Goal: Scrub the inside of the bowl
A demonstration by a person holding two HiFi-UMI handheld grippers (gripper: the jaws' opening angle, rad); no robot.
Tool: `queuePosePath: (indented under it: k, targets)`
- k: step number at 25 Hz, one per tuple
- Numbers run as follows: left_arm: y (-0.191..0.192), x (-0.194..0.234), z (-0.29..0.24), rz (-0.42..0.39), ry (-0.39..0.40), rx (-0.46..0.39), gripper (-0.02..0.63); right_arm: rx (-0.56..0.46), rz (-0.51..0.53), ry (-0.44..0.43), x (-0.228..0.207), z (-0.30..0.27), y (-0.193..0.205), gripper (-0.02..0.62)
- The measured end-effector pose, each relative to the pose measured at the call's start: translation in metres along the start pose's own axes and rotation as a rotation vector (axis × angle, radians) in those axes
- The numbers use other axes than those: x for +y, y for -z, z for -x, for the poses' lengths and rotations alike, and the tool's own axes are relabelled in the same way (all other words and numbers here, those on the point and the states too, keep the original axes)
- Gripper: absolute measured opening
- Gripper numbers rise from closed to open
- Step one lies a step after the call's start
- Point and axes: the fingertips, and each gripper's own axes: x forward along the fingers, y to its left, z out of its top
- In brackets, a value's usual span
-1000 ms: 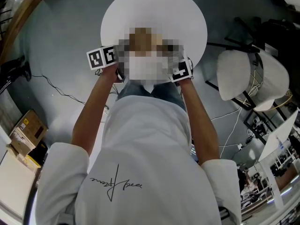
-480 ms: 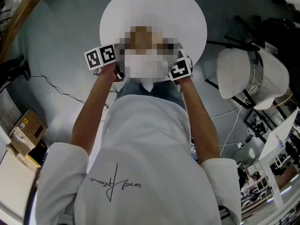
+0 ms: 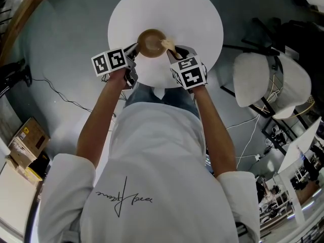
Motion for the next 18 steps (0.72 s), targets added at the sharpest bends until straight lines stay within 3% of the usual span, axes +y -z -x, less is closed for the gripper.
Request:
queuePosePath:
  k: [18]
  targets:
    - [0.0, -0.0006, 0.0015, 0.031, 0.013, -0.001, 0.021, -0.004, -0.019, 0.002, 0.0062, 0.001, 0.0041, 0.083]
